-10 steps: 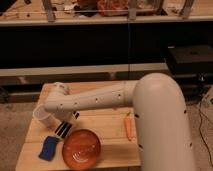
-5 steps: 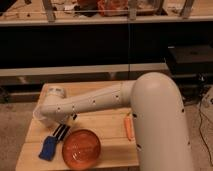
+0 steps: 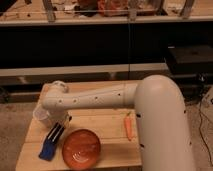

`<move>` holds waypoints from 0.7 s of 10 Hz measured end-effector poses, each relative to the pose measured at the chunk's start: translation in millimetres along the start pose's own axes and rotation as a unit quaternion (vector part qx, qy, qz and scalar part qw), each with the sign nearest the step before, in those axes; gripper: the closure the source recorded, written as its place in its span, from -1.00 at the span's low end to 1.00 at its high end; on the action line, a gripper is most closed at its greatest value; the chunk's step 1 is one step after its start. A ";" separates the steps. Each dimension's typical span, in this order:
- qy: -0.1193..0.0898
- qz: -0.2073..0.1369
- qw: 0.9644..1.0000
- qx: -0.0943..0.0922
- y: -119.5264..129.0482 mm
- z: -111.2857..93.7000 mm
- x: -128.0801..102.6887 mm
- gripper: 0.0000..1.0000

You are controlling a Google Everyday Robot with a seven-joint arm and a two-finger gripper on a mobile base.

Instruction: Place the eraser on the white sponge

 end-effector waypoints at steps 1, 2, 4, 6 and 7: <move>-0.014 -0.007 1.000 -0.002 -4.4 2.5 -7.4 0.78; -0.032 -0.021 0.999 -0.007 -8.3 5.5 -15.3 0.78; -0.048 -0.039 0.998 -0.017 -11.7 9.0 -25.0 0.78; -0.064 -0.064 0.995 -0.029 -19.5 15.2 -41.3 0.78; -0.070 -0.075 0.994 -0.037 -23.9 21.1 -52.7 0.78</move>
